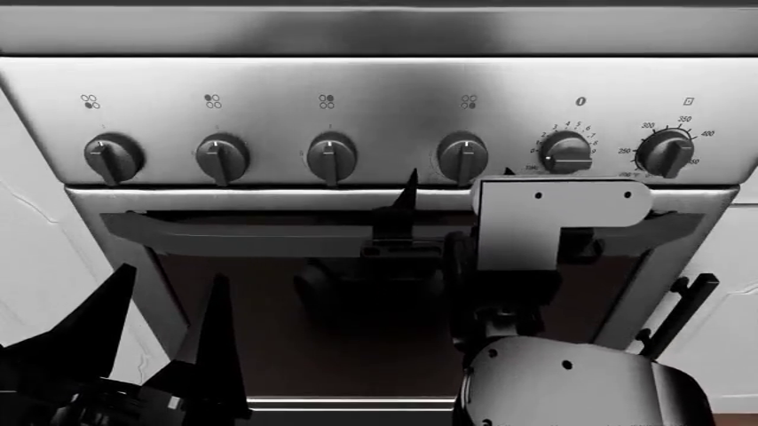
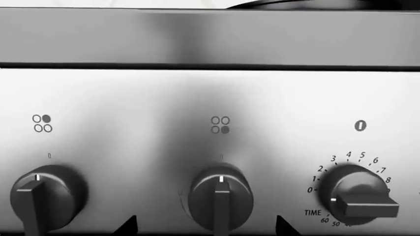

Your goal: Pick the croissant and place it on the pan. Then turn on the stove to warm the croissant.

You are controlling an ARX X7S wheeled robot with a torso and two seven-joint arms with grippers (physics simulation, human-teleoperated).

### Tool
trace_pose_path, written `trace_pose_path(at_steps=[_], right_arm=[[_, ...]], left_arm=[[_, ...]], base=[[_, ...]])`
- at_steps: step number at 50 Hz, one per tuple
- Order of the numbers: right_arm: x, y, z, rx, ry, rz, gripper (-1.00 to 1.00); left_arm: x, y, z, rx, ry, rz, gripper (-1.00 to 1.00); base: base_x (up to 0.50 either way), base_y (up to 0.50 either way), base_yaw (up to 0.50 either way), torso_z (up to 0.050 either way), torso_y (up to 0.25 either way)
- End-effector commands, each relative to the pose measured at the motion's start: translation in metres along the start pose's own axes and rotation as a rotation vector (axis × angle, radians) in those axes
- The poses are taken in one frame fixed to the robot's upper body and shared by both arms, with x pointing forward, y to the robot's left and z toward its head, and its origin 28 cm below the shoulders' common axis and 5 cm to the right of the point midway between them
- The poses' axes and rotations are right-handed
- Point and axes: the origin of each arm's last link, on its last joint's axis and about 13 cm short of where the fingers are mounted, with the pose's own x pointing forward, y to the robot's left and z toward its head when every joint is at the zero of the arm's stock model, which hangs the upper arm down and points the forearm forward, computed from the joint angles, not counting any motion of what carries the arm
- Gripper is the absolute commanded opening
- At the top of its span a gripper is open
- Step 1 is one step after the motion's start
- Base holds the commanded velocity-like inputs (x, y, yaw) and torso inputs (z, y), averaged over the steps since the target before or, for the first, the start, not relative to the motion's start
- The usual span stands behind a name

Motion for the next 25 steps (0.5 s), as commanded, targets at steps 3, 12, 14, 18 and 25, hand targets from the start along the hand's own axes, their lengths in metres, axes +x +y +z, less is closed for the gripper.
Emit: trace_pose_path(at_steps=[3, 12, 14, 18, 25], right_arm=[[0.0038, 0.0001, -0.0019, -0.001, -0.001, -0.005, 1.0], [0.0056, -0.0002, -0.0041, -0.003, 0.005, -0.006, 1.0], [0.0064, -0.0004, -0.0044, -0.003, 0.004, -0.009, 1.0], [0.0085, -0.0008, -0.005, -0.003, 0.004, -0.013, 1.0], [0.0118, -0.0009, -0.0051, -0.003, 0.0, -0.018, 1.0]], left_arm=[[-0.0004, 0.0007, -0.001, -0.004, 0.004, 0.003, 1.0], [-0.001, 0.0004, -0.002, -0.006, 0.006, 0.005, 1.0], [-0.001, 0.0007, -0.0024, -0.007, 0.007, 0.006, 1.0], [-0.0012, 0.0007, -0.0031, -0.008, 0.011, 0.006, 1.0], [-0.0005, 0.0014, -0.0043, -0.011, 0.017, 0.007, 1.0]], base=[[0.0, 0.0, 0.0, 0.0, 0.0], [0.0, 0.0, 0.0, 0.0, 0.0], [0.0, 0.0, 0.0, 0.0, 0.0], [0.0, 0.0, 0.0, 0.0, 0.0], [0.0, 0.0, 0.0, 0.0, 0.0]])
